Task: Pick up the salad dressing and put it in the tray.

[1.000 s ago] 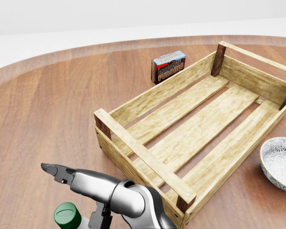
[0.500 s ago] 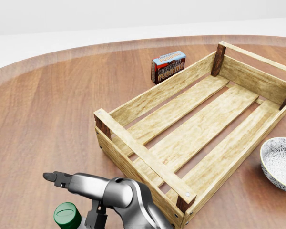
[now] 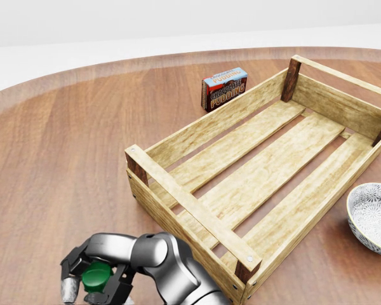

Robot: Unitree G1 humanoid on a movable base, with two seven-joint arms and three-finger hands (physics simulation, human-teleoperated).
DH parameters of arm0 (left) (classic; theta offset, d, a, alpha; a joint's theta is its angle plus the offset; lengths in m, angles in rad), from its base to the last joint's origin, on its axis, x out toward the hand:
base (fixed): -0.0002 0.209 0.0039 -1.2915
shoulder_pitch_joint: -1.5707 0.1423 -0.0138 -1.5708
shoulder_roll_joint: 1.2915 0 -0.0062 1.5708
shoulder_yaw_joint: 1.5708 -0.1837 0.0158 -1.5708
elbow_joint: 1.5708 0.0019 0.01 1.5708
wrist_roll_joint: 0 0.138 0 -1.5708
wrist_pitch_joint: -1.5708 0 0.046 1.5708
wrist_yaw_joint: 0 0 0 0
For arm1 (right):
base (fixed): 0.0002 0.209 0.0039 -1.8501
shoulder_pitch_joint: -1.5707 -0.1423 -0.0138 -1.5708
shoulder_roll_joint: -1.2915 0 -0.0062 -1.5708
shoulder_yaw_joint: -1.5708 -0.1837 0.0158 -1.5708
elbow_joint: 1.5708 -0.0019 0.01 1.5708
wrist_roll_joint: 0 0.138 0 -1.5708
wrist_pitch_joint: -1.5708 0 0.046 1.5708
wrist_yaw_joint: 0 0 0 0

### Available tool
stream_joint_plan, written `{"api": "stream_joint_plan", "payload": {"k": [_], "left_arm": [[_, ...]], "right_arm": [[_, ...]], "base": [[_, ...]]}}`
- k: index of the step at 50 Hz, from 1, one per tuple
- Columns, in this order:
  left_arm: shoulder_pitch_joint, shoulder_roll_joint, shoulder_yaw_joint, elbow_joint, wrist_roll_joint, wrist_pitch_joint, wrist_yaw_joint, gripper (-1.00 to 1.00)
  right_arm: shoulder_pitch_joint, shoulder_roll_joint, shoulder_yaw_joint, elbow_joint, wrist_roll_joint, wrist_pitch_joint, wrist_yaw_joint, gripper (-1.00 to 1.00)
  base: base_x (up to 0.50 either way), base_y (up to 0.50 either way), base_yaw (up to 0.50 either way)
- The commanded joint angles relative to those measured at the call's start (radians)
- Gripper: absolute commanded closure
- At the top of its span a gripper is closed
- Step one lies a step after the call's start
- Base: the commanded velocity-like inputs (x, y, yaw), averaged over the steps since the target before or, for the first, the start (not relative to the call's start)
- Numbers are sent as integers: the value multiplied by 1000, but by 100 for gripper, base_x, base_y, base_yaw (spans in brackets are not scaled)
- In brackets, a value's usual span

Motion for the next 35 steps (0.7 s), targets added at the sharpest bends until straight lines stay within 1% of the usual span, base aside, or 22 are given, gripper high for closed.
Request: {"api": "stream_joint_plan", "payload": {"k": [1, 6, 13, 14, 18, 19, 22, 26, 31, 35], "left_arm": [[1, -3, -6, -3, 3, 0, 0, -100], [1, -6, -10, 1, 9, 0, -4, -100], [0, -9, -17, 9, 19, 0, -7, -100], [0, -9, -16, 9, 18, 0, -7, -100], [0, -12, -22, 4, 21, 0, -6, -100], [0, -14, -26, 4, 25, 0, -6, -100], [-2, -19, -37, 4, 33, 0, -8, -100], [-1, -19, -35, 0, 32, 0, -11, -100], [-1, -17, -28, 1, 29, 0, -12, -100], [-1, -20, -34, 7, 34, 0, -13, -100]], "right_arm": [[4, -36, -18, -29, -1, 27, 0, 100], [10, -54, -20, -48, 1, 29, 0, 100], [19, -65, -17, -9, -6, -12, 0, 100], [21, -64, -17, -11, -6, -13, 0, 100], [18, -58, -27, -55, 7, 2, 0, 100], [19, -52, -28, -83, 17, 16, 0, 100], [26, -36, -15, -153, 35, 37, 0, 100], [26, -16, 1, -201, 55, 37, 0, 100], [14, -7, -5, -210, 94, 37, 0, 100], [7, -4, -8, -238, 129, 37, 0, 100]], "base": [[0, 0, 0], [0, 0, 0], [0, 0, 0], [0, 0, 0], [0, 0, 0], [0, 0, 0], [0, 0, 0], [0, 0, 0], [0, 0, 0], [0, 0, 0]]}}
